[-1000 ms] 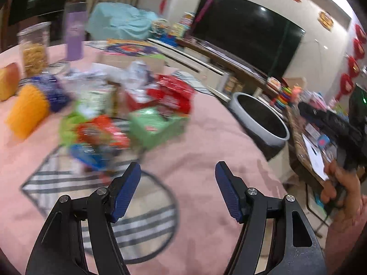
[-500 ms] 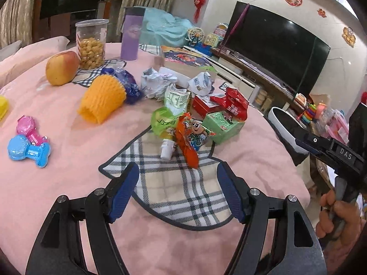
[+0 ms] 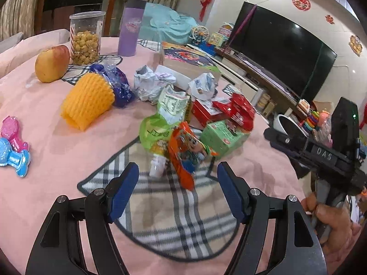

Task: Collect trash
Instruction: 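Move both tools back over the pile of snacks on the table, then grasp the orange cartoon snack bag with the left tool while the right tool grasps the red bag, then carry both bags over the trash bin and open both tools to drop them, then move both tools back toward the table items, then grasp the orange foam net with the left tool while the right tool grasps the green milk carton, then lift both held items and carry them toward the trash bin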

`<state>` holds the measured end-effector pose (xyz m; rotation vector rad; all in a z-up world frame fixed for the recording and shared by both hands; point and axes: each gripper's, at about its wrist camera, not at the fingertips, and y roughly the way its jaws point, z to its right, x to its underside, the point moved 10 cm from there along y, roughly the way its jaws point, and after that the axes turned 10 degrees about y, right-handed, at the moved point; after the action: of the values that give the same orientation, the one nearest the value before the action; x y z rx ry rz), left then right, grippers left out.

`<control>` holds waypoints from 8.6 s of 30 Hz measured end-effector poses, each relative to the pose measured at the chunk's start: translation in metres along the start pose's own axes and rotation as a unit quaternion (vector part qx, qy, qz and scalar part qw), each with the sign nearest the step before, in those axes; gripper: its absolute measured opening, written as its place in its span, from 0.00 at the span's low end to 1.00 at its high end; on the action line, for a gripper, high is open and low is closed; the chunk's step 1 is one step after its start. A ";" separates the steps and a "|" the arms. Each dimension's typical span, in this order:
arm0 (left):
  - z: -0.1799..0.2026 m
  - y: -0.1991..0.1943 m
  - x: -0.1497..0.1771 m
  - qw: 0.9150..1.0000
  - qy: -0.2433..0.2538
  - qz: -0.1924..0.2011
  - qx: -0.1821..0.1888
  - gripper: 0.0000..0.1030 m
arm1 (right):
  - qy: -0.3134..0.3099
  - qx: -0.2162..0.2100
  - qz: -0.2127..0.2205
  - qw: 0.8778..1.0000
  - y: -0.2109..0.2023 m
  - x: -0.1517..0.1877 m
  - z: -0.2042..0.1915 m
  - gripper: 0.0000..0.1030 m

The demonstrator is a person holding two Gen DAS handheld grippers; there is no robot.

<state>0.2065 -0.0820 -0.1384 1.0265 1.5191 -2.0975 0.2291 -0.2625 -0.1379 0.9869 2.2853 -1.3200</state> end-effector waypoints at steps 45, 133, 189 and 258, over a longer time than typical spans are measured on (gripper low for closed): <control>0.013 -0.006 0.001 1.000 0.002 0.010 0.030 0.09 | -0.037 -0.033 0.018 0.999 0.048 -0.031 -0.031 0.36; 0.314 0.138 -0.075 0.960 0.207 -0.083 0.169 0.10 | 0.093 0.061 0.063 0.992 -0.112 -0.076 0.210 0.06; -0.013 -0.017 0.027 1.000 -0.020 0.000 -0.007 0.60 | 0.017 -0.011 -0.005 1.000 -0.019 0.051 -0.012 0.86; -0.023 -0.012 -0.009 0.999 -0.016 0.007 0.038 0.33 | -0.007 0.127 -0.005 0.992 -0.017 0.030 0.050 0.30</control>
<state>0.2129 -0.0572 -0.1278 1.0212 1.4241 -2.1664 0.1923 -0.2986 -0.1705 1.0426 2.1506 -1.6469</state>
